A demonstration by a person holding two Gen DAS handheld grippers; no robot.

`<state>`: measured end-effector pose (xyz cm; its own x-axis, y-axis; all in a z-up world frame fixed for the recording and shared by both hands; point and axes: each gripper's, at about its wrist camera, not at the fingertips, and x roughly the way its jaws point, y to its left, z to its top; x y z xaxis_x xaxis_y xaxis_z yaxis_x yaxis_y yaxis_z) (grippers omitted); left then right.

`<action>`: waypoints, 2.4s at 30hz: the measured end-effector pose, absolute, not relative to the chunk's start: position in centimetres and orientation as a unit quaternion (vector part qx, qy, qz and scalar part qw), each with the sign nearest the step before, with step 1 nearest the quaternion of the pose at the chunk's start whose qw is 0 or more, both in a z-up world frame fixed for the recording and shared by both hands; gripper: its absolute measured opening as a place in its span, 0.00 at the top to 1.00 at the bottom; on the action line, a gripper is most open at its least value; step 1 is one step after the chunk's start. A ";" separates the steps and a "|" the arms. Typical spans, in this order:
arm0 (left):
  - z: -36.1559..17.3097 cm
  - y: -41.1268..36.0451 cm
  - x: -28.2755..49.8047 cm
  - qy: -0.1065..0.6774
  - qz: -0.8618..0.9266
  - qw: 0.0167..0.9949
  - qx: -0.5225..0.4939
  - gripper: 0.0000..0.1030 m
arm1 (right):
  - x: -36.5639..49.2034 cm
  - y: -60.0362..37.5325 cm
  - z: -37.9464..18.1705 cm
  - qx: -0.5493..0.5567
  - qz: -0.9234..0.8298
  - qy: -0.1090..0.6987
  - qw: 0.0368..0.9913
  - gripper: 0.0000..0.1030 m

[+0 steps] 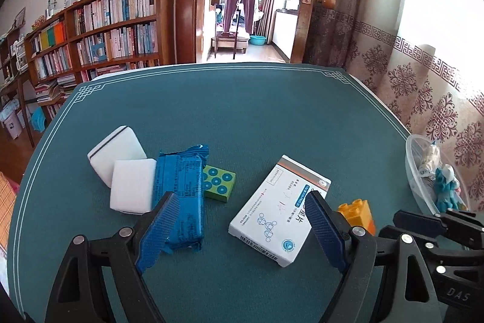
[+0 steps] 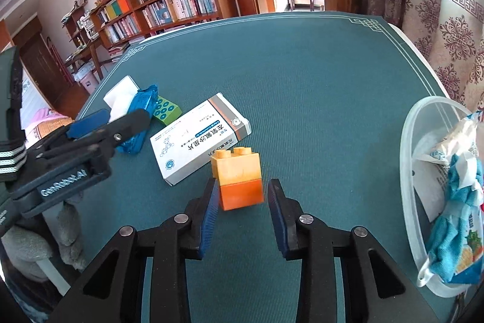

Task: Organize objects
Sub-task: 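Grasp the orange-yellow toy brick with the right gripper and lift it, then carry the brick over the bowl while the left gripper grasps the white medicine box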

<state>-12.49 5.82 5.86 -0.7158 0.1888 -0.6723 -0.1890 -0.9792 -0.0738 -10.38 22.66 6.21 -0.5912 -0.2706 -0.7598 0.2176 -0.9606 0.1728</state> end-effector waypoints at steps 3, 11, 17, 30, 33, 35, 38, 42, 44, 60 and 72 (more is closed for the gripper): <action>5.2 7.4 -13.0 0.020 0.920 0.120 -0.372 0.15 | -9.3 24.0 7.3 0.416 -0.899 -0.030 0.137 0.67; 4.3 8.2 -14.2 0.020 0.909 0.127 -0.397 0.15 | -9.3 23.6 5.7 0.426 -0.887 -0.013 0.176 0.61; 5.8 6.7 -13.2 0.013 0.919 0.119 -0.376 0.15 | -11.8 20.5 3.4 0.441 -0.877 0.005 0.191 0.52; 4.8 5.7 -13.8 0.000 0.918 0.108 -0.382 0.15 | -14.5 18.6 2.0 0.452 -0.873 -0.010 0.181 0.64; 4.8 6.3 -13.6 0.009 0.918 0.116 -0.379 0.15 | -14.1 19.2 2.2 0.453 -0.872 -0.013 0.183 0.68; 4.7 6.6 -13.6 0.015 0.918 0.121 -0.378 0.15 | -13.3 19.8 2.4 0.452 -0.874 -0.007 0.179 0.68; 4.4 7.2 -14.0 0.020 0.915 0.127 -0.382 0.15 | -11.9 21.2 2.7 0.455 -0.873 -0.008 0.175 0.68; 4.0 8.4 -14.5 0.031 0.910 0.141 -0.389 0.18 | -9.8 22.9 3.8 0.448 -0.877 -0.014 0.172 0.68; 3.8 9.0 -14.6 0.041 0.907 0.148 -0.391 0.18 | -8.9 23.5 4.4 0.441 -0.880 -0.022 0.173 0.68; 1.6 10.9 -17.1 0.101 0.889 0.151 -0.420 0.19 | -6.2 25.8 7.7 0.408 -0.895 -0.041 0.173 0.68; 2.3 12.5 -14.6 0.078 0.888 0.176 -0.418 0.34 | -5.7 29.4 9.1 0.390 -0.908 -0.064 0.142 0.68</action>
